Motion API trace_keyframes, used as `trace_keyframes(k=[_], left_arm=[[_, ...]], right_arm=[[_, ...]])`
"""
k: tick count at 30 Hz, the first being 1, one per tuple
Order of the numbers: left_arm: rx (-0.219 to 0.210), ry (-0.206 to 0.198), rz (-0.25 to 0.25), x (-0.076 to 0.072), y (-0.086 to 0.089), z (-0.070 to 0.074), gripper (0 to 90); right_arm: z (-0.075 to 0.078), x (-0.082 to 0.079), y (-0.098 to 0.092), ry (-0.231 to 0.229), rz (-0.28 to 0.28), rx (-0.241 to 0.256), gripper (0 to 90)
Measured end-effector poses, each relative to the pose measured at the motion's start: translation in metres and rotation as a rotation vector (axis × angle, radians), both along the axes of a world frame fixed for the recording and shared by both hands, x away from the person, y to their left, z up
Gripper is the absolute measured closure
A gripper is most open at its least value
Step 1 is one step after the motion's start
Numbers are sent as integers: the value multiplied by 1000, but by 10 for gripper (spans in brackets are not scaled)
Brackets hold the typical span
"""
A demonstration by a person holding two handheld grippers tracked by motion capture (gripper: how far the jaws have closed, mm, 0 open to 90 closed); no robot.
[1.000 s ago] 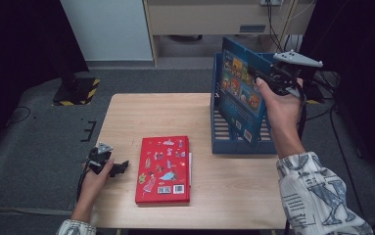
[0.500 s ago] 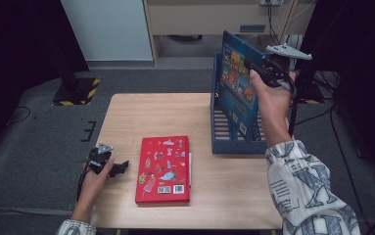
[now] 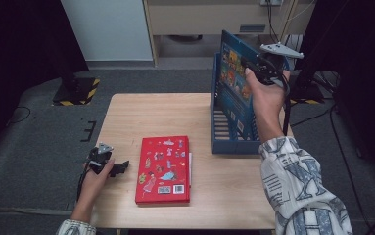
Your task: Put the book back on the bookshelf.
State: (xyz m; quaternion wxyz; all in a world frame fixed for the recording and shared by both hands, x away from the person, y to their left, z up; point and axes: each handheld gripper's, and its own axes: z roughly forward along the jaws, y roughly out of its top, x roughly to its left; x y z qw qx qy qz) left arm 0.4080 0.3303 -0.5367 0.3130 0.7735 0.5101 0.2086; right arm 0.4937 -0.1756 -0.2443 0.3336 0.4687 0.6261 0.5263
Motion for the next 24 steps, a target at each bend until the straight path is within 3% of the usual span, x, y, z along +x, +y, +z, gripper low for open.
trace_keyframes(k=[24], left_arm=[[-2, -2, -7, 0, -1, 0, 0]], right_arm=[[-21, 10, 17, -31, -26, -2, 821]])
